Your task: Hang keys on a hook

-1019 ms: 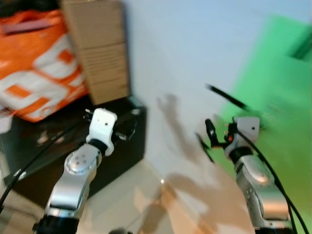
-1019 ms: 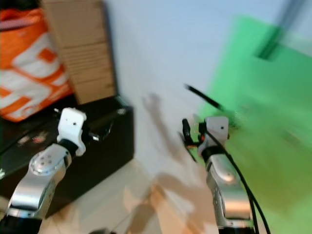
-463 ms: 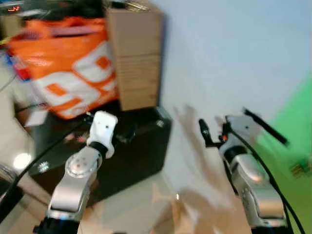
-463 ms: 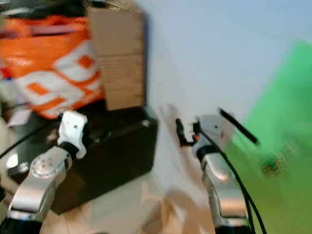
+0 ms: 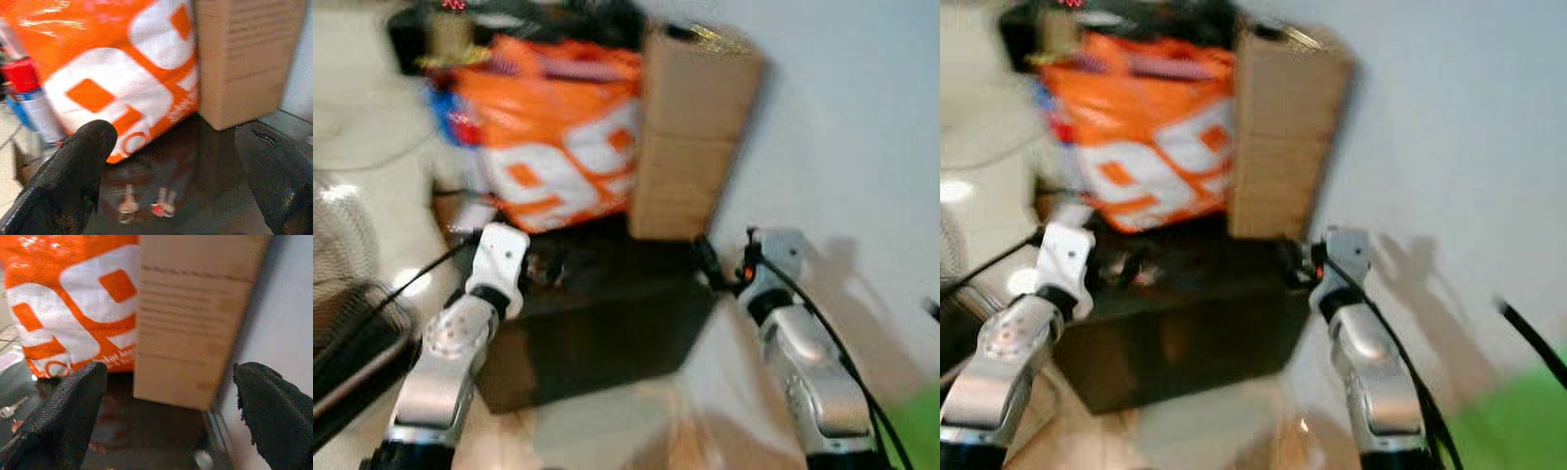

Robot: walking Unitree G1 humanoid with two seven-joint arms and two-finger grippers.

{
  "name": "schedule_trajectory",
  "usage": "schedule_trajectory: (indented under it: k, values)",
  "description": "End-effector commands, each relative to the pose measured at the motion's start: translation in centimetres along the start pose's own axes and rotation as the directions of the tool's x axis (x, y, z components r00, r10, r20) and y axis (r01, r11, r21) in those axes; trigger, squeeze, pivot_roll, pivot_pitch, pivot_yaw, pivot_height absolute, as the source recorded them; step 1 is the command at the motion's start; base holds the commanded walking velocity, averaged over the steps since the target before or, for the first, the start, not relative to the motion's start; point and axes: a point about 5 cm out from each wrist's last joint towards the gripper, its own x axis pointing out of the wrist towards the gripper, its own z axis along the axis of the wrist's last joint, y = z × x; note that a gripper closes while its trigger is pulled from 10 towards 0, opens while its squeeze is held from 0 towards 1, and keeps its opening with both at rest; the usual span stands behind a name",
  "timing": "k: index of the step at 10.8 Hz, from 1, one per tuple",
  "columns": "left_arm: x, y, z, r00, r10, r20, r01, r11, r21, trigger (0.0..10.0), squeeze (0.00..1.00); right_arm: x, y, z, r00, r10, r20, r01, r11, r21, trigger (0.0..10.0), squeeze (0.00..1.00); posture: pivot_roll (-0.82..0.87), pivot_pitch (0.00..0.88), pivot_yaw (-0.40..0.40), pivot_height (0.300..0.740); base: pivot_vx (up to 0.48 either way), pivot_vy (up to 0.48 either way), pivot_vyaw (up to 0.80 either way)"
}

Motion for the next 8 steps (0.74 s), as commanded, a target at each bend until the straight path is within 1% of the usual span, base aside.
schedule_trajectory:
  k: [1, 3, 5, 8]
  values:
    - [0.25, -0.79, 0.55, 0.999, -0.024, 0.022, 0.024, 1.000, 0.000, 10.0, 0.00, -0.26, -0.92, -0.06, 0.999, -0.033, 0.001, 0.033, 0.999, -0.014, 10.0, 1.00, 0.03, 0.000, -0.075, 0.740, 0.364, 0.000, 0.80]
    - [0.24, -0.82, 0.55, 0.999, -0.025, 0.023, 0.025, 1.000, -0.002, 10.0, 0.00, -0.30, -1.01, -0.08, 0.999, -0.043, 0.004, 0.043, 0.999, -0.014, 10.0, 1.00, 0.03, 0.000, -0.075, 0.740, 0.364, 0.000, 0.80]
    - [0.25, -0.78, 0.58, 0.999, -0.026, 0.023, 0.026, 1.000, -0.002, 10.0, 0.00, -0.30, -1.31, -0.16, 0.997, -0.076, 0.002, 0.076, 0.997, -0.003, 10.0, 1.00, 0.03, 0.000, -0.075, 0.740, 0.362, 0.000, 0.00]
    - [0.30, -0.66, 0.61, 0.999, -0.028, 0.022, 0.028, 1.000, 0.000, 10.0, 0.00, -0.29, -1.42, -0.31, 0.996, -0.088, -0.007, 0.088, 0.996, 0.011, 10.0, 1.00, 0.03, 0.000, -0.072, 0.740, 0.361, 0.000, 0.00]
